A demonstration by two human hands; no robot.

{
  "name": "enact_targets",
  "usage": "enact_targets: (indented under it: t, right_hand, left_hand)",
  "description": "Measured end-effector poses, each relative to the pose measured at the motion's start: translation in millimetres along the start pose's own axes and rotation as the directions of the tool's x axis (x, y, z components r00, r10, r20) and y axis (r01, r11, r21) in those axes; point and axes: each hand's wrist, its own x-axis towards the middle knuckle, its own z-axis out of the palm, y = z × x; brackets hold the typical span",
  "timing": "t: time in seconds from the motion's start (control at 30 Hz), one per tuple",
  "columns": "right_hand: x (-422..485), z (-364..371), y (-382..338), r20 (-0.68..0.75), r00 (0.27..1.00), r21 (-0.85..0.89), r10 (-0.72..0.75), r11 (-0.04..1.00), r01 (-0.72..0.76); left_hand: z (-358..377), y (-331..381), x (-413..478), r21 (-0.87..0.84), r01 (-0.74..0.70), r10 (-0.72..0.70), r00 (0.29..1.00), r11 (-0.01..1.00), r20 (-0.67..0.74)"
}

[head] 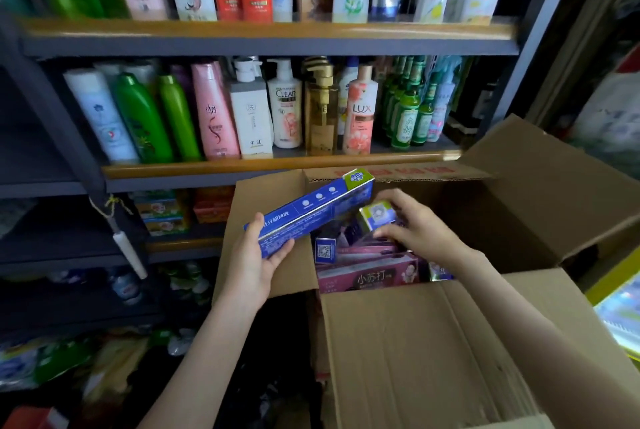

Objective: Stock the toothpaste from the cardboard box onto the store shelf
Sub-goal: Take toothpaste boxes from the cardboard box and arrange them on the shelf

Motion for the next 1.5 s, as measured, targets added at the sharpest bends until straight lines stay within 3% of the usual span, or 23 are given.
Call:
enact_targets:
  t: [0.07,0.13,0.23,0.4,0.5,0.77,0.97,1.17,1.37,1.5]
  right_hand:
    - [-10,-11,-16,-0.239,0.971,0.126,-0.013,0.991,0.045]
    - [-18,-21,-27,-0.374,0.924,0.333,0.08,0.941,0.053]
    - [-28,-28,-38,-0.351,0.888,0.709,0.298,0.704,0.044]
    - [-42,-8,-58,-0.173,0.894,0.926,0.413,0.378,0.005]
    - [-51,21,-76,-0.092,0.877,0.962,0.472,0.27,-0.045]
    - [-65,108,-133,0.066,0.928,0.937,0.368,0.297,-0.184]
    - [-59,186,-179,0.209,0.924,0.914,0.322,0.271,-0.301]
    - [-42,315,-238,0.312,0.912,0.889,0.268,0.256,-0.379]
    - [-17,443,-307,0.443,0.861,0.863,0.248,0.142,-0.485]
    - [1,494,-339,0.537,0.82,0.838,0.198,-0.016,-0.545]
  left_hand:
    - [2,3,-8,-0.033,-0.012,0.012,1.0,0.999,-0.012]
    - [3,4,-18,-0.028,-0.021,0.021,1.0,0.999,-0.008]
    - [6,4,-31,0.028,-0.042,0.041,0.999,0.999,0.026]
    - [3,9,-60,0.052,-0.04,0.038,0.999,0.998,0.034]
    - [-15,13,-84,0.016,-0.023,0.022,0.999,1.0,0.045]
    - [-115,38,-129,-0.089,-0.072,0.053,0.979,0.993,-0.195]
    - [-205,83,-139,-0.01,-0.075,0.07,0.958,0.997,-0.279]
    - [-316,138,-141,0.005,-0.059,0.055,0.905,0.998,-0.421]
    - [-436,188,-134,-0.026,-0.131,0.095,0.829,0.991,-0.552]
    - [-486,218,-125,-0.024,-0.171,0.126,0.808,0.985,-0.576]
